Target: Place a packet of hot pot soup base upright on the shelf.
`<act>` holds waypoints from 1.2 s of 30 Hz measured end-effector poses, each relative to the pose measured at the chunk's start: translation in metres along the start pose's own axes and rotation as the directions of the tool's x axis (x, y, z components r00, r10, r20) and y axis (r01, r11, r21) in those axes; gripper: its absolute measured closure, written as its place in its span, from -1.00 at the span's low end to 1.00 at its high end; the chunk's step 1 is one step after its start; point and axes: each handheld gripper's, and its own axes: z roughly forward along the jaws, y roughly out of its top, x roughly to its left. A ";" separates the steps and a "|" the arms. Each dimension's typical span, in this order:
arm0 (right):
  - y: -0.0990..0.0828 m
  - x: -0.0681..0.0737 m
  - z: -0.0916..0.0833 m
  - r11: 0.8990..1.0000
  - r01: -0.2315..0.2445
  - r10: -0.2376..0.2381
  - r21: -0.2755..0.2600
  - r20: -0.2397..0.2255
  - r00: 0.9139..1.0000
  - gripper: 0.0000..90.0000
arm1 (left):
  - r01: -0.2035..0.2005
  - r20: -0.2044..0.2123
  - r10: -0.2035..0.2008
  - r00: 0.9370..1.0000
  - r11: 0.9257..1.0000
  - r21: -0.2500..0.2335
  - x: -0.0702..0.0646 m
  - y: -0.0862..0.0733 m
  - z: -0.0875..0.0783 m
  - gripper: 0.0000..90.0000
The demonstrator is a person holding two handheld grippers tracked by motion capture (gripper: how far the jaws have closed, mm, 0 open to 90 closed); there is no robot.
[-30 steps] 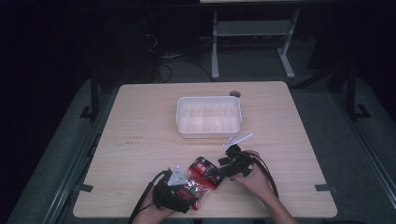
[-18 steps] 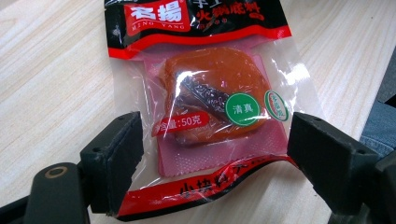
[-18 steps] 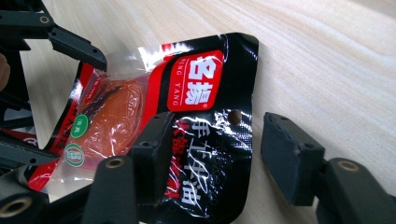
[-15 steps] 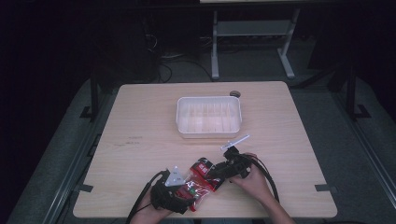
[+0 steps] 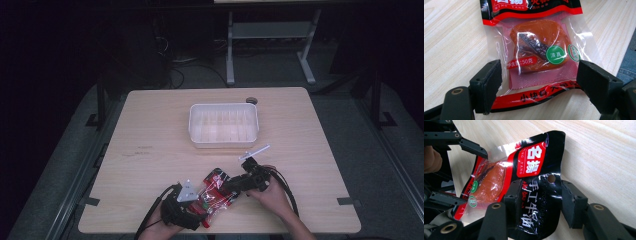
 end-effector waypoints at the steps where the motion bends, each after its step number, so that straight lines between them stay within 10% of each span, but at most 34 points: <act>1: 0.000 0.000 0.000 1.000 -0.002 0.002 0.002 -0.003 1.000 0.20 | 0.000 0.001 0.000 1.000 1.000 0.000 0.000 0.000 0.000 -0.54; 36: -0.002 -0.004 0.003 0.996 -0.088 0.091 0.033 -0.095 0.991 0.42 | -0.022 0.006 0.022 1.000 1.000 0.018 0.001 -0.003 0.001 -0.46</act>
